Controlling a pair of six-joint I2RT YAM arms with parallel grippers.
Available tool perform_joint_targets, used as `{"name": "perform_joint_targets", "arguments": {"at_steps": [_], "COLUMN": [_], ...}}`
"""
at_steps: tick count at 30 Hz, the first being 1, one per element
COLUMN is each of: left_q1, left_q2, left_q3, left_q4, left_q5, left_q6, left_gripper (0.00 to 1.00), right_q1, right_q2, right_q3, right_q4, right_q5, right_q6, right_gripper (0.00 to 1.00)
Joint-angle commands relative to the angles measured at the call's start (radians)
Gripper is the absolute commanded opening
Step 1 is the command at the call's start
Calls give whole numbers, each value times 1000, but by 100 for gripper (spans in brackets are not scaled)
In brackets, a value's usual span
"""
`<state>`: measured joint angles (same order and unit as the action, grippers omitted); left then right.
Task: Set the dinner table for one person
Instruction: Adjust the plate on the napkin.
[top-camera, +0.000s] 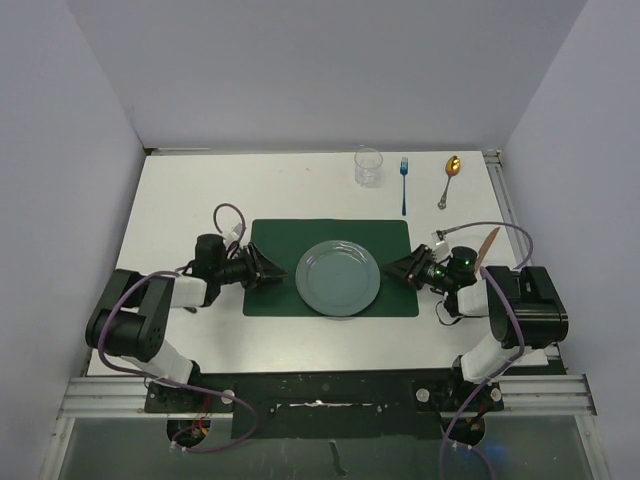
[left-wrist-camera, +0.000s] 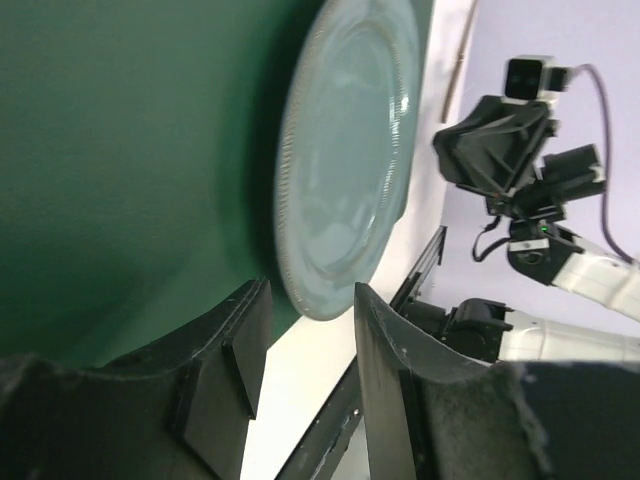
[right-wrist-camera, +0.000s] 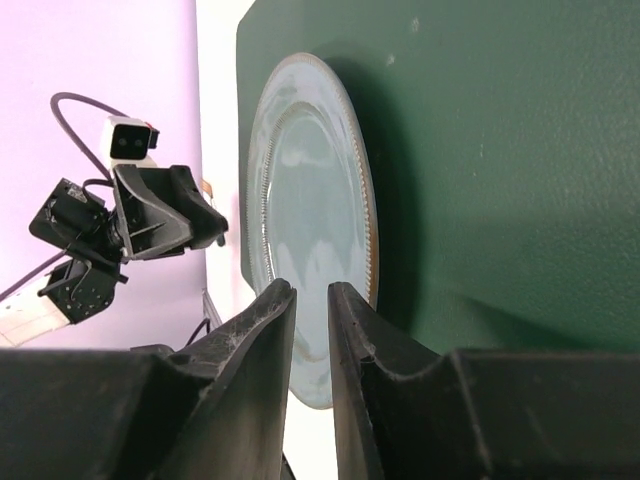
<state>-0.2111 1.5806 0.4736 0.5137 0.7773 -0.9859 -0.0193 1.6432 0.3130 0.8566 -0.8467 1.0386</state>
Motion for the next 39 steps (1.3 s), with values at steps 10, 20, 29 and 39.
{"name": "perform_joint_targets", "arguments": {"at_steps": [10,20,29,39], "left_q1": [-1,-20,-46,-81], "left_q2": [119,177,220,259], "left_q3": [-26,-15,9,77], "left_q4": [51,155,240,295], "left_q5": [-24,3,15,25], "left_q6": [84,38,-13,-63], "left_gripper": [36,36,35,34], "right_q1": [8,17,48,106], "right_q2": [-32,3,30,98], "right_q3": [50,24,44,76], "right_q4": [-112,-66,-77,-40], "right_q5": [21,19,34,54], "right_q6": [-111,-97,-97,-73], "right_gripper": [22,22,23,23]}}
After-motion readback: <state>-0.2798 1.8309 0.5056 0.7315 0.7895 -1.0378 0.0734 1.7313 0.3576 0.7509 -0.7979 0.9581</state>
